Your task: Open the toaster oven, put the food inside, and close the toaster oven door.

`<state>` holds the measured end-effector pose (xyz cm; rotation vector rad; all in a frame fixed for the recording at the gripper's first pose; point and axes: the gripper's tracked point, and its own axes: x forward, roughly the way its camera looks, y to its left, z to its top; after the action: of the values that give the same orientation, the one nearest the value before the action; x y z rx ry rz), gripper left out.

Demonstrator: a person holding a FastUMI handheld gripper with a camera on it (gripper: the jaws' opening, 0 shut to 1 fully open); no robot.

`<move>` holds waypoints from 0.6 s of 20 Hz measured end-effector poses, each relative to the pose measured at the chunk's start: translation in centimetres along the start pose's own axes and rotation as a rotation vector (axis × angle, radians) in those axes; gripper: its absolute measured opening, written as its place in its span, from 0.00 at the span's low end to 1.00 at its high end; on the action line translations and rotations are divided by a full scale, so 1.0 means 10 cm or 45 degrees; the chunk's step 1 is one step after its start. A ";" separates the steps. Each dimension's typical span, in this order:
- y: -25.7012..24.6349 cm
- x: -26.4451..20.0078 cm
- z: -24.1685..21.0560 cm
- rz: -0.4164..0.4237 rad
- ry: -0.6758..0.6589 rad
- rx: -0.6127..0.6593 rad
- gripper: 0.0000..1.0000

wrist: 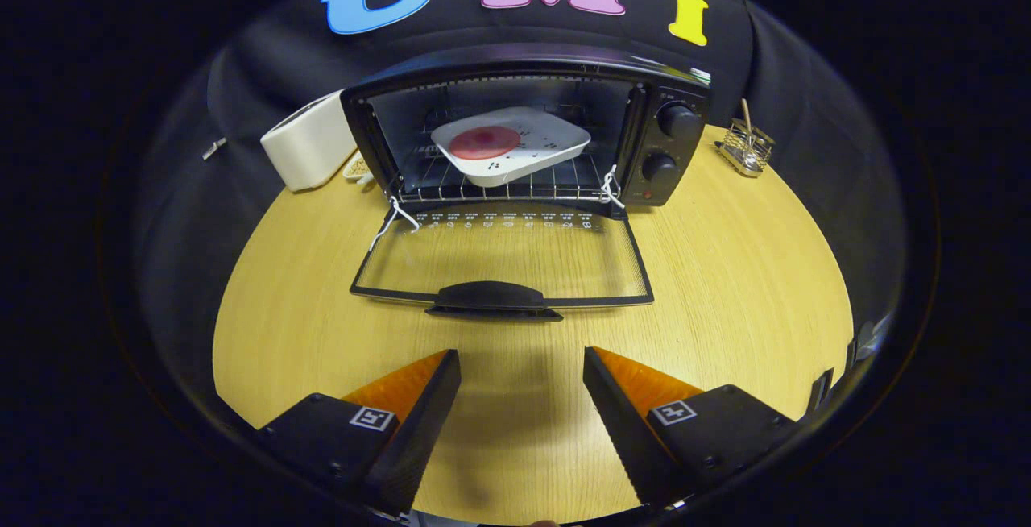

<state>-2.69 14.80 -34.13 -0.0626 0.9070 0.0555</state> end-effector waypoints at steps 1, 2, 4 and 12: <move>-0.02 0.07 -0.04 -0.007 0.022 -0.015 0.99; -0.03 0.15 -0.05 -0.014 0.043 -0.022 0.99; -0.03 0.31 -0.06 -0.016 0.075 -0.019 0.99; -0.05 0.58 -0.02 -0.003 0.111 0.008 0.99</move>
<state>0.72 14.44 -38.83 -0.0606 0.9939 0.0477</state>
